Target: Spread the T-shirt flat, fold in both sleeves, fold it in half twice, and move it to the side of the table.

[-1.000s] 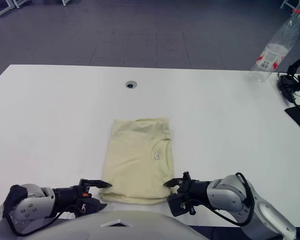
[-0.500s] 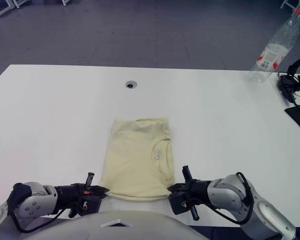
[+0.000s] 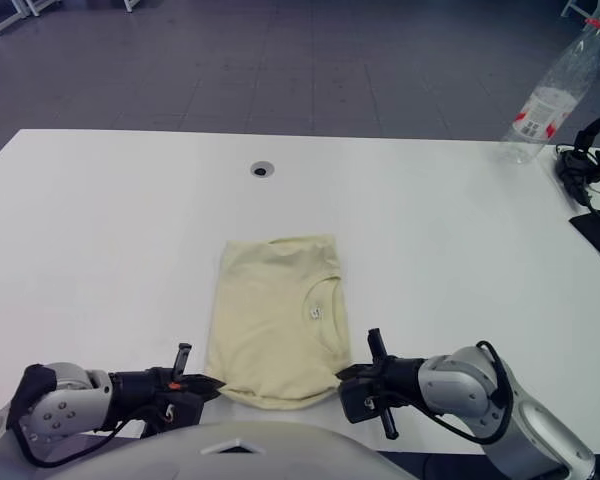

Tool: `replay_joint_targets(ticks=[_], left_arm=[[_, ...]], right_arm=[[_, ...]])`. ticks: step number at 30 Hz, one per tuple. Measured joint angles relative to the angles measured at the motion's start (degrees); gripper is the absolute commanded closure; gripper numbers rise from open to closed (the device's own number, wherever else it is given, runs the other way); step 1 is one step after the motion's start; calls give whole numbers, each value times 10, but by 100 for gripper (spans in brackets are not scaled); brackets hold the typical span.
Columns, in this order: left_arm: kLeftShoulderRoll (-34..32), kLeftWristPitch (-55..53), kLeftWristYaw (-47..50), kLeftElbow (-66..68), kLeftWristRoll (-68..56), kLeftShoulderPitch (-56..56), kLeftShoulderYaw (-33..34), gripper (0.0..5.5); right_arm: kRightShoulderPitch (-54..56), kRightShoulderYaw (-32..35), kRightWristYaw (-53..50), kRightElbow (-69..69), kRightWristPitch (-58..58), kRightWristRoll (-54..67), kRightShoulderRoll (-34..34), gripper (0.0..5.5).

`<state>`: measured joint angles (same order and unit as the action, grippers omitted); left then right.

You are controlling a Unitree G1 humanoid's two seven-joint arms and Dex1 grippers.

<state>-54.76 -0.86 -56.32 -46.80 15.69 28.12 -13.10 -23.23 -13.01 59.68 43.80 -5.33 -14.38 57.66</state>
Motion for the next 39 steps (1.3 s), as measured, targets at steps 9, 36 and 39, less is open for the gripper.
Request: replay_joint_targets(ticks=[9, 36, 39], left_arm=[[-34, -32, -60, -77, -169, 23, 120, 549], [73, -197, -135, 279, -379, -399, -11, 549], [93, -197, -132, 317, -371, -424, -20, 549]], right_arm=[[-41, 177, 151, 41, -40, 253, 85, 542], [392, -15, 234, -315, -237, 331, 32, 542], [423, -36, 239, -352, -242, 315, 15, 542]])
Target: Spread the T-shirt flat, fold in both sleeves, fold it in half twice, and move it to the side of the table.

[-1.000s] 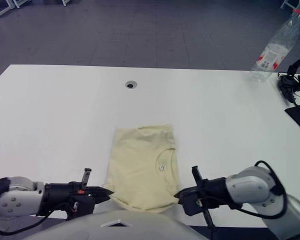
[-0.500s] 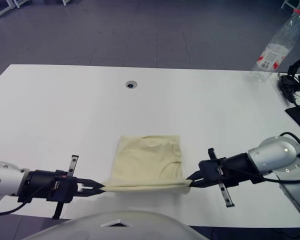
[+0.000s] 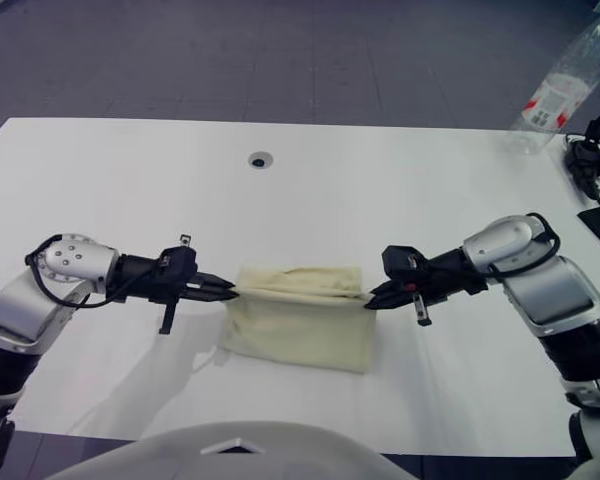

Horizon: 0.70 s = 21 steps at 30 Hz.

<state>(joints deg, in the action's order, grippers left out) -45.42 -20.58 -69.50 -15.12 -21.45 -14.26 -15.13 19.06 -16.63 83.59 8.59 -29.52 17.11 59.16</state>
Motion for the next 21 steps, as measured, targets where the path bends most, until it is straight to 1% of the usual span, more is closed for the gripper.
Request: replay_joint_targets(ticks=[5, 16, 20, 21], left_arm=[[26, 0, 14, 51, 18, -25, -1, 549], [48, 7, 20, 87, 39, -30, -2, 549], [65, 13, 36, 101, 55, -30, -4, 549], [67, 14, 41, 104, 57, -31, -4, 521]], right_arm=[[53, -19, -3, -59, -4, -26, -30, 542], [83, -35, -15, -127, -9, -58, -67, 542], [87, -42, -34, -149, 6, -79, -83, 542], [87, -42, -40, -154, 8, -82, -89, 514]])
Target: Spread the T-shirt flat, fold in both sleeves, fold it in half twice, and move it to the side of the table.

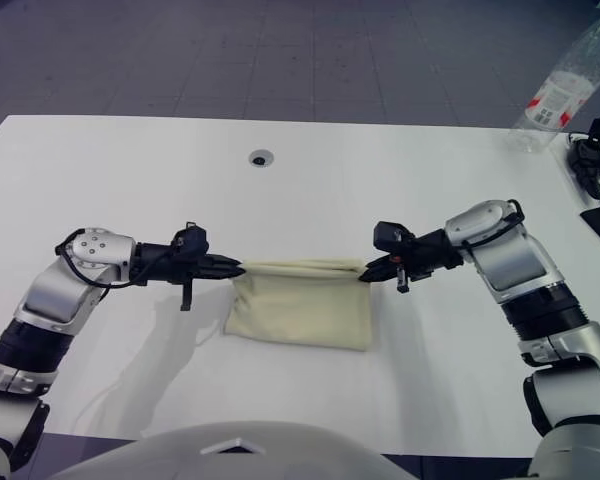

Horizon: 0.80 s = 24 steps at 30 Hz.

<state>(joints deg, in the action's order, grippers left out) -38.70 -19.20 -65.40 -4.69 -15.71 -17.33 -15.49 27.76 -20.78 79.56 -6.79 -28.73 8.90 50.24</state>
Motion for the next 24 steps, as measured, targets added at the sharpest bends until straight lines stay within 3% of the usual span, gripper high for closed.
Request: replay_joint_targets(ticks=[12, 24], left_arm=[[88, 22, 105, 76, 47, 0, -3, 313], [110, 62, 160, 115, 78, 0, 6, 96]], right_arm=[[10, 38, -147, -75, -5, -29, -102, 314], [14, 72, -219, -106, 52, -53, -123, 107]])
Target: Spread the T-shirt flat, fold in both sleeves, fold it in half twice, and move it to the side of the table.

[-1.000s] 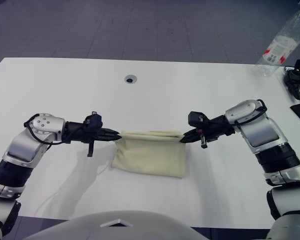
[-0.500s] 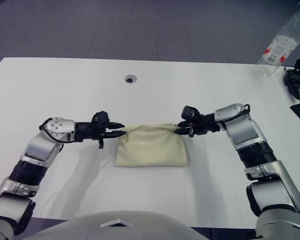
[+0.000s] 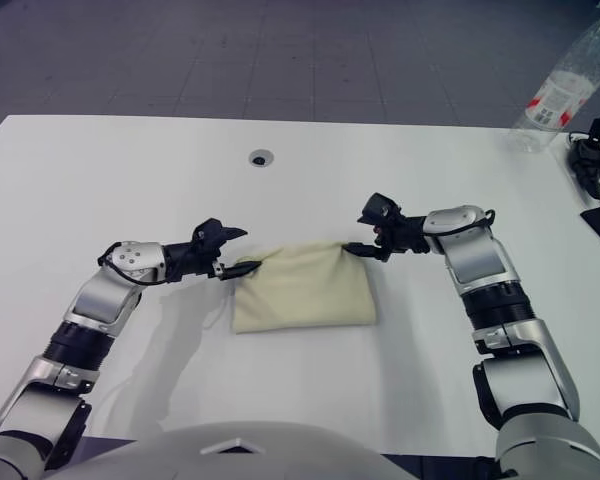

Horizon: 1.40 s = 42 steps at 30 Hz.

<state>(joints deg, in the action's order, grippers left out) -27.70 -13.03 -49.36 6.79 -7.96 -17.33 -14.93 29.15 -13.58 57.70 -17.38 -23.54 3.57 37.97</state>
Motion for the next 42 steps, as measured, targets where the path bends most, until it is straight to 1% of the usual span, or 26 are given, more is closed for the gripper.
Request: replay_joint_targets(ticks=[5, 8, 12, 15, 18, 20, 25, 34, 39, 42], left_arm=[[21, -1, 40, 11, -21, -1, 55, 11], [27, -1, 48, 9, -33, 0, 69, 10], [48, -3, 78, 25, -59, -2, 114, 10], [48, 5, 80, 43, -45, -3, 108, 10], [40, 42, 90, 88, 20, -3, 70, 10], [39, 62, 99, 119, 46, -1, 60, 10], [41, 119, 100, 178, 44, -16, 68, 10], [41, 166, 126, 244, 48, -40, 90, 10], [44, 178, 137, 248, 56, -40, 90, 10], [45, 178, 140, 248, 55, -40, 96, 10]], right_arm=[[2, 12, -4, -6, 14, 10, -19, 25], [0, 13, -4, 5, 21, 8, -20, 13], [-22, -4, -9, 8, 55, -16, -21, 13], [-48, -16, -20, 25, 88, -30, -21, 13], [-53, -18, -30, 29, 106, -39, -21, 13], [-53, -18, -34, 29, 112, -42, -21, 13], [-61, -15, -48, 29, 121, -41, -22, 13], [-86, 21, -62, 58, 74, -13, -24, 13], [-85, 82, -66, 77, 27, 37, -23, 13], [-71, 135, -63, 92, -20, 97, -23, 13]])
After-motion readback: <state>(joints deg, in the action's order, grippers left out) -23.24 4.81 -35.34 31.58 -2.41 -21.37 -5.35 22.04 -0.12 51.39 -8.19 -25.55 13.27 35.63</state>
